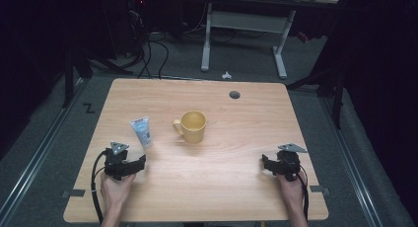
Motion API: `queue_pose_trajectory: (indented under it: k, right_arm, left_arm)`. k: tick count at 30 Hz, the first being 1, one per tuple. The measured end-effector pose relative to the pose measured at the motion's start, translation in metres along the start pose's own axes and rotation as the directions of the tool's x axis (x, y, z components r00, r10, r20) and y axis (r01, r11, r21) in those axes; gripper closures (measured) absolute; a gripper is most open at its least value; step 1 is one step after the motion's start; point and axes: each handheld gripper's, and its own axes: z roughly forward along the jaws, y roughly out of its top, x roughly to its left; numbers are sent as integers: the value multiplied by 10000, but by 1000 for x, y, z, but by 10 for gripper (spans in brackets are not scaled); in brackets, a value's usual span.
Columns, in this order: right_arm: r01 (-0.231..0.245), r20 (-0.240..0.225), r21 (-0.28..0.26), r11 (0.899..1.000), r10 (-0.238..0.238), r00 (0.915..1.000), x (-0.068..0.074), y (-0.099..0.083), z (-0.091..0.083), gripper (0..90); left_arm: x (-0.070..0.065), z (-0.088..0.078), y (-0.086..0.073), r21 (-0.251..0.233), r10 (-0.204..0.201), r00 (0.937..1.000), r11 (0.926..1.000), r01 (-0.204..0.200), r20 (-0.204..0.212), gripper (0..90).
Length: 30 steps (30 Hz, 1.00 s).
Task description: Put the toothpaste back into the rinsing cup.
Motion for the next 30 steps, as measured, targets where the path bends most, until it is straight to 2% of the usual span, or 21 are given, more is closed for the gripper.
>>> queue_pose_trajectory:
  k: [20,30]
  right_arm:
    - [8,1,1,10000,-8,10000,0,0,0,212]
    - [16,1,7,10000,-16,10000,0,0,0,211]
  left_arm:
    - [-11,-10,18,-259,-126,9999,9996,129,103,199]
    - [-17,-13,31,-451,-126,9999,9989,121,-108,169]
